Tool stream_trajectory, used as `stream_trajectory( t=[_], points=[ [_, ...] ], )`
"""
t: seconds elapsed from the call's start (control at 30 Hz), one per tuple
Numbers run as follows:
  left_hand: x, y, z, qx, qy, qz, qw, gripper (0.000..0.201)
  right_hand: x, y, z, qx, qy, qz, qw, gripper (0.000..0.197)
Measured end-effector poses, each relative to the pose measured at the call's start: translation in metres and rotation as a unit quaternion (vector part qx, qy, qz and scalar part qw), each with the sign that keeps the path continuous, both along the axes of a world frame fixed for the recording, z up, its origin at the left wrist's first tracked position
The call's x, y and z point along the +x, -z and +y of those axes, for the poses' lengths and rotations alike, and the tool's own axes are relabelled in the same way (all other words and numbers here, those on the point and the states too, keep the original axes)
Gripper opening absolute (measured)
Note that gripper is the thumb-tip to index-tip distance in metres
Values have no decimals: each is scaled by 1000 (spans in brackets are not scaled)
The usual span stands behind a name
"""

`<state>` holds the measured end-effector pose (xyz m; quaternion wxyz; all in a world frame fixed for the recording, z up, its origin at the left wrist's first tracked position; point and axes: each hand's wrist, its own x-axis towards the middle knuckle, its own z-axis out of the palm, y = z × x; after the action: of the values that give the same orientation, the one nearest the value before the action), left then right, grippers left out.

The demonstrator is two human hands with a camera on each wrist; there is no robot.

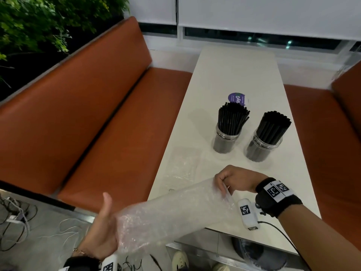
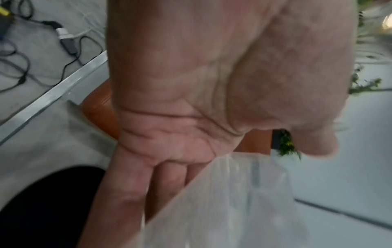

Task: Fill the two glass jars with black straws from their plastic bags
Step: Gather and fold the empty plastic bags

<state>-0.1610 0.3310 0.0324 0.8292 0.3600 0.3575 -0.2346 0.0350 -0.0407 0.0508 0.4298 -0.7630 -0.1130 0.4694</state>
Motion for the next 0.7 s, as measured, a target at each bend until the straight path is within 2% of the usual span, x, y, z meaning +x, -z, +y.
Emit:
stream_trajectory(
  t=[0.03, 0.07, 0.13, 0.2, 0.23, 0.3, 0.37, 0.4, 0.5, 0.63, 0.67, 0.7],
  points=[
    [0, -2, -2, 39, 51, -16, 998, 97, 1, 0, 3, -3, -6, 1, 1000, 52],
    [0, -6, -5, 84, 106, -44, 990, 72, 3, -1, 6, -4, -11, -1, 1000, 53],
    [0, -5, -5, 194, 183, -77, 961, 34, 6, -3, 10, 3, -16, -5, 1000, 53],
    [0, 1, -2, 273, 251, -97, 924, 35, 7, -6, 9, 24, -2, 19, 1000, 43],
    [0, 5, -1, 284, 268, -98, 915, 38, 8, -6, 7, 47, 19, 46, 998, 37],
    [0, 10, -1, 303, 248, -87, 916, 35, 11, -2, 5, 91, 52, 110, 988, 33],
    [-1, 16, -3, 320, 225, -79, 917, 30, 13, 4, 6, 75, 75, 129, 986, 49],
    [-2, 16, -6, 318, 217, -79, 919, 30, 11, 7, 8, 50, 67, 110, 990, 49],
    [-5, 17, -3, 306, 213, -78, 925, 36, 9, 5, 22, 14, -31, -64, 997, 16],
    [-4, 12, 11, 235, 232, -81, 940, 67, 32, -3, 50, -4, -93, -144, 985, 27],
    [-1, 6, 9, 234, 238, -76, 940, 68, 39, -7, 60, -13, -115, -162, 980, 30],
    [4, 0, 5, 248, 252, -78, 932, 60, 47, -9, 70, -23, -134, -178, 975, 33]
  ],
)
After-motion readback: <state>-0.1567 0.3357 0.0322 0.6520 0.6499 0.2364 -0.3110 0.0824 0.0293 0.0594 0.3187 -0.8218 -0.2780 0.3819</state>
